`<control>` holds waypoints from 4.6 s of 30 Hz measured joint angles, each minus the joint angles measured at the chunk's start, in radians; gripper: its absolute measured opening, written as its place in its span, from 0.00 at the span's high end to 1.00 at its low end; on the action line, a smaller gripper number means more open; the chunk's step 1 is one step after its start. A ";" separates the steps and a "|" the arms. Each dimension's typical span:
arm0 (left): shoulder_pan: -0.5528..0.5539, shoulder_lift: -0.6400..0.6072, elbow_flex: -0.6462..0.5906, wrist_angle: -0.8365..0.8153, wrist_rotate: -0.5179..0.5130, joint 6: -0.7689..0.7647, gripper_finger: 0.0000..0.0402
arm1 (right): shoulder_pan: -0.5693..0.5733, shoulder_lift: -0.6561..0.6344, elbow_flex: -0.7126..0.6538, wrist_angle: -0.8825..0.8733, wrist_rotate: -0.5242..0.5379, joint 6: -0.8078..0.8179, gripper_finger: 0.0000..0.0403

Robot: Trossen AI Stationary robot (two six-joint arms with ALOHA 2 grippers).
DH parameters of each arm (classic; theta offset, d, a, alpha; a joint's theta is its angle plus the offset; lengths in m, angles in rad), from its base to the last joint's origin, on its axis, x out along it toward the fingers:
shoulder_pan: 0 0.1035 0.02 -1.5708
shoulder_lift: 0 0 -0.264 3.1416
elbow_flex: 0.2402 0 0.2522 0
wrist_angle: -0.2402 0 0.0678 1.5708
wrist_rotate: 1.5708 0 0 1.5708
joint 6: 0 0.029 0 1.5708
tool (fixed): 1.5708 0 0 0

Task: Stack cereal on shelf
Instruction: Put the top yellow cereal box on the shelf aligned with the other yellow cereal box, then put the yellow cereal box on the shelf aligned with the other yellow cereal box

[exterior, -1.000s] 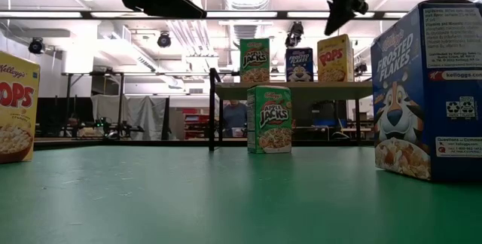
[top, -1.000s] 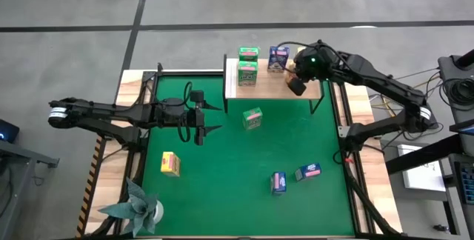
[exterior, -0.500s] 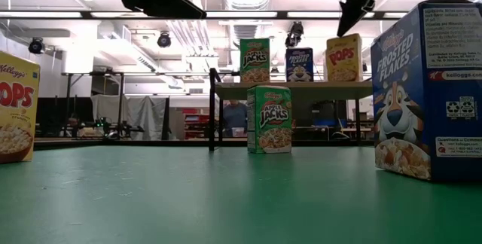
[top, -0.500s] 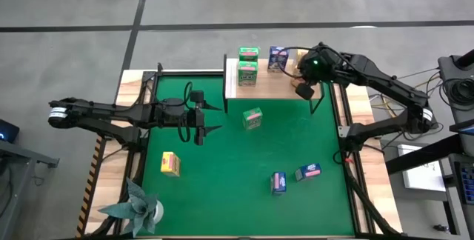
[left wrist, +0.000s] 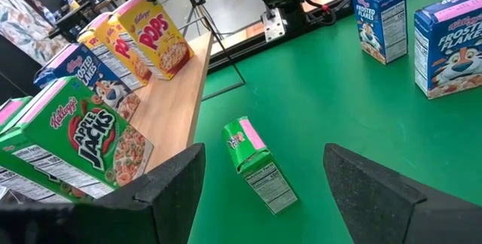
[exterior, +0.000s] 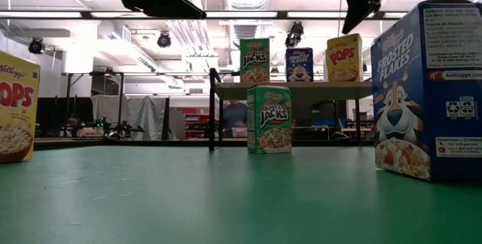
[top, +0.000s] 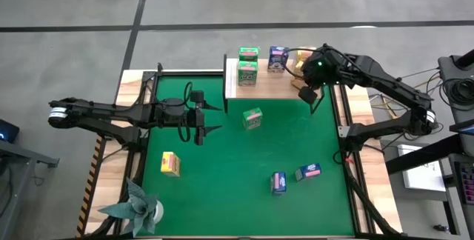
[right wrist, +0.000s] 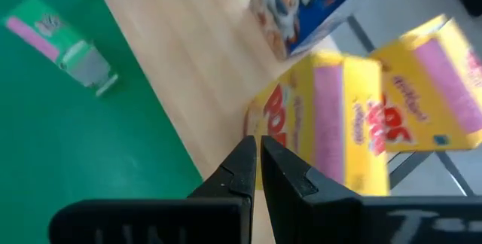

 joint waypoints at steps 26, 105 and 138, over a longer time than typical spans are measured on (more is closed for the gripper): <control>0.000 0.000 0.000 -0.019 0.000 -0.017 0.37 | 0.000 0.001 -0.069 -0.023 0.180 0.014 0.97; 0.000 0.000 0.000 -0.128 0.000 -0.305 0.37 | 0.191 -0.131 -0.452 0.767 0.064 -0.089 0.97; -0.281 0.308 0.534 -1.131 0.127 -1.641 0.37 | 0.281 -0.137 -0.767 1.401 0.017 -0.329 0.97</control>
